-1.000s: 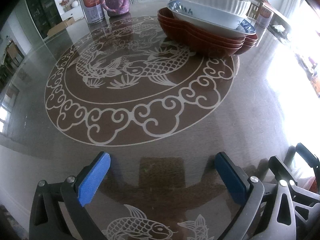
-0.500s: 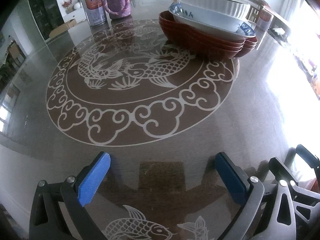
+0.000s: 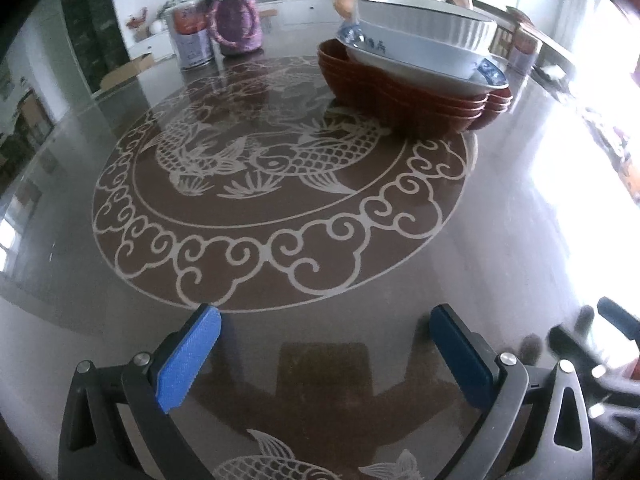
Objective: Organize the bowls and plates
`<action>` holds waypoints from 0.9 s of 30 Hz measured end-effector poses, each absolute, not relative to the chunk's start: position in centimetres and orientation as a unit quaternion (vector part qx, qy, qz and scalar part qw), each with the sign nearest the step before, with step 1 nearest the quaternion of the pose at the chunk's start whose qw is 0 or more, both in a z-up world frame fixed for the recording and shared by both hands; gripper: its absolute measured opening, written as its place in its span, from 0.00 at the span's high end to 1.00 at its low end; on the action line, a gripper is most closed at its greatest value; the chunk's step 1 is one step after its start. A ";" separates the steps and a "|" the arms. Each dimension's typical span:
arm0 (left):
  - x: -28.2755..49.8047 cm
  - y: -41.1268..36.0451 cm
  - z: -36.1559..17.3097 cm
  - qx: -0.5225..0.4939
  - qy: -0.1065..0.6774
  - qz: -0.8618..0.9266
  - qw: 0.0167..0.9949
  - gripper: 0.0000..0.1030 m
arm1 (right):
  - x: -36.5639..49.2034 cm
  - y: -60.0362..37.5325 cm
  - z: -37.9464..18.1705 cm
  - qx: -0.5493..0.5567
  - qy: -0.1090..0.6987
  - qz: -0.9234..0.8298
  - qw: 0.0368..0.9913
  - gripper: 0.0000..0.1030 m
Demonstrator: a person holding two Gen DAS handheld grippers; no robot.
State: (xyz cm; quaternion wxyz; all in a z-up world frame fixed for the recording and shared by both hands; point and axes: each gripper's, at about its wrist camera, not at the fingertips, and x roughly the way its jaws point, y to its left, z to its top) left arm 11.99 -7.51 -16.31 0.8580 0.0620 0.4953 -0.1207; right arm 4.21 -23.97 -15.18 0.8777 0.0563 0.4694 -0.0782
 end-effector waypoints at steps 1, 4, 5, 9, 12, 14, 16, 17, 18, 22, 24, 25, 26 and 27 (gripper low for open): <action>11.9 -7.2 -16.1 0.063 0.489 -0.118 0.862 0.00 | 3.6 -24.3 -14.4 0.073 0.450 -0.083 0.886 0.17; 10.0 -5.9 -13.6 0.064 0.426 -0.110 0.896 0.00 | 2.0 -24.3 -11.5 0.066 0.397 -0.108 0.909 0.17; 9.0 -5.3 -12.1 0.060 0.400 -0.117 0.907 0.00 | 1.3 -24.0 -10.2 0.055 0.374 -0.118 0.918 0.17; 5.9 -3.6 -6.9 0.047 0.337 -0.141 0.930 0.00 | -0.8 -22.6 -5.5 0.036 0.301 -0.134 0.944 0.17; 4.7 -2.3 -4.0 0.036 0.319 -0.150 0.935 0.00 | -1.1 -21.2 -3.4 0.026 0.292 -0.119 0.949 0.17; 4.2 -1.7 -2.9 0.030 0.311 -0.156 0.937 0.00 | -1.1 -20.1 -2.8 0.019 0.298 -0.103 0.949 0.17; 3.8 -0.9 -2.3 0.025 0.306 -0.156 0.939 0.00 | -1.2 -19.4 -2.6 0.014 0.302 -0.093 0.949 0.17; 3.7 -0.8 -2.0 0.025 0.301 -0.155 0.941 0.00 | -1.3 -19.0 -2.6 0.011 0.302 -0.089 0.949 0.17; 3.5 -0.7 -1.8 0.027 0.296 -0.153 0.943 0.00 | -1.4 -18.7 -2.6 0.008 0.302 -0.086 0.949 0.17; 3.0 -1.0 -2.1 0.040 0.292 -0.143 0.945 0.00 | -2.0 -18.0 -3.0 0.002 0.308 -0.083 0.948 0.17; 2.9 -1.2 -2.2 0.037 0.297 -0.144 0.943 0.00 | -2.2 -18.1 -3.1 0.004 0.308 -0.083 0.948 0.17; 2.9 -1.2 -2.3 0.034 0.300 -0.146 0.942 0.00 | -2.3 -18.1 -3.0 0.005 0.308 -0.083 0.948 0.17; 3.0 -1.2 -2.4 0.030 0.304 -0.147 0.941 0.00 | -2.3 -18.2 -3.0 0.006 0.309 -0.084 0.947 0.17; 3.0 -1.2 -2.4 0.026 0.307 -0.148 0.940 0.00 | -2.4 -18.3 -3.0 0.007 0.309 -0.085 0.947 0.17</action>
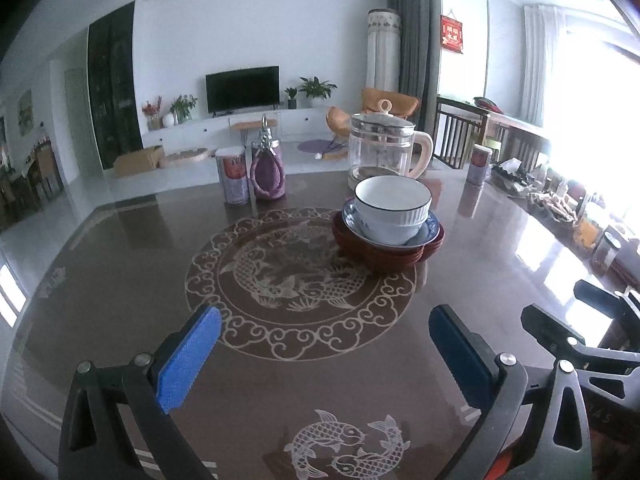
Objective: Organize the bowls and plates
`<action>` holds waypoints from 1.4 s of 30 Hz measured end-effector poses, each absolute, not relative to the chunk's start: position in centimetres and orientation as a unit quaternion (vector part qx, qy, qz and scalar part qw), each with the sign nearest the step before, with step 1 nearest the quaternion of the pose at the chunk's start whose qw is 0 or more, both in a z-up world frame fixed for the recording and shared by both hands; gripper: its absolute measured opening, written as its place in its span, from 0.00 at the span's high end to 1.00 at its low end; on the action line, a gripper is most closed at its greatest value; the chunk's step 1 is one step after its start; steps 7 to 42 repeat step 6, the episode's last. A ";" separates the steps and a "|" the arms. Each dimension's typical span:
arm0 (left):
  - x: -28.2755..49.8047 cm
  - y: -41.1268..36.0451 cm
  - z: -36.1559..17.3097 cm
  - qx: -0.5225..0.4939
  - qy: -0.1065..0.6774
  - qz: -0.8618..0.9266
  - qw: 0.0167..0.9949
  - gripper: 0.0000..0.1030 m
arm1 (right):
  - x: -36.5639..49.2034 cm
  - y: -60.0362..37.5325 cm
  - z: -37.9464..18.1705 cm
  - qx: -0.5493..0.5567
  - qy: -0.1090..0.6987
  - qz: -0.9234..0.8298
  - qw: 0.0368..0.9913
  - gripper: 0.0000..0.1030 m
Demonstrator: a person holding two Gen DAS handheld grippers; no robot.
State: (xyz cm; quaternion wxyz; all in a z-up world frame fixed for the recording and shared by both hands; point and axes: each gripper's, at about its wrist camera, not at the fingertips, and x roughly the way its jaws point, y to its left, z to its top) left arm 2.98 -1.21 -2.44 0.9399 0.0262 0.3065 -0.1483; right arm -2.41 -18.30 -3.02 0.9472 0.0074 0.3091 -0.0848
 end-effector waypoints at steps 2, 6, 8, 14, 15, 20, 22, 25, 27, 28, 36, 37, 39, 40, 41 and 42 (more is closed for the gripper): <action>3.1 -1.1 -2.6 0.017 0.312 -0.153 0.938 0.00 | -2.4 -18.5 -3.2 0.010 0.310 -0.087 0.947 0.17; 2.7 -0.9 -2.6 0.006 0.308 -0.151 0.939 0.00 | -2.3 -18.8 -3.4 0.015 0.313 -0.087 0.946 0.17; 2.7 -0.9 -2.6 0.006 0.308 -0.151 0.939 0.00 | -2.3 -18.8 -3.4 0.015 0.313 -0.087 0.946 0.17; 2.7 -0.9 -2.6 0.006 0.308 -0.151 0.939 0.00 | -2.3 -18.8 -3.4 0.015 0.313 -0.087 0.946 0.17; 2.7 -0.9 -2.6 0.006 0.308 -0.151 0.939 0.00 | -2.3 -18.8 -3.4 0.015 0.313 -0.087 0.946 0.17; 2.7 -0.9 -2.6 0.006 0.308 -0.151 0.939 0.00 | -2.3 -18.8 -3.4 0.015 0.313 -0.087 0.946 0.17; 2.7 -0.9 -2.6 0.006 0.308 -0.151 0.939 0.00 | -2.3 -18.8 -3.4 0.015 0.313 -0.087 0.946 0.17; 2.7 -0.9 -2.6 0.006 0.308 -0.151 0.939 0.00 | -2.3 -18.8 -3.4 0.015 0.313 -0.087 0.946 0.17; 2.7 -0.9 -2.6 0.006 0.308 -0.151 0.939 0.00 | -2.3 -18.8 -3.4 0.015 0.313 -0.087 0.946 0.17; 2.7 -0.9 -2.6 0.006 0.308 -0.151 0.939 0.00 | -2.3 -18.8 -3.4 0.015 0.313 -0.087 0.946 0.17; 2.7 -0.9 -2.6 0.006 0.308 -0.151 0.939 0.00 | -2.3 -18.8 -3.4 0.015 0.313 -0.087 0.946 0.17; 2.7 -0.9 -2.6 0.006 0.308 -0.151 0.939 0.00 | -2.3 -18.8 -3.4 0.015 0.313 -0.087 0.946 0.17; 2.7 -0.9 -2.6 0.006 0.308 -0.151 0.939 0.00 | -2.3 -18.8 -3.4 0.015 0.313 -0.087 0.946 0.17; 2.7 -0.9 -2.6 0.006 0.308 -0.151 0.939 0.00 | -2.3 -18.8 -3.4 0.015 0.313 -0.087 0.946 0.17; 2.7 -0.9 -2.6 0.006 0.308 -0.151 0.939 0.00 | -2.3 -18.8 -3.4 0.015 0.313 -0.087 0.946 0.17; 2.7 -0.9 -2.6 0.006 0.308 -0.151 0.939 0.00 | -2.3 -18.8 -3.4 0.015 0.313 -0.087 0.946 0.17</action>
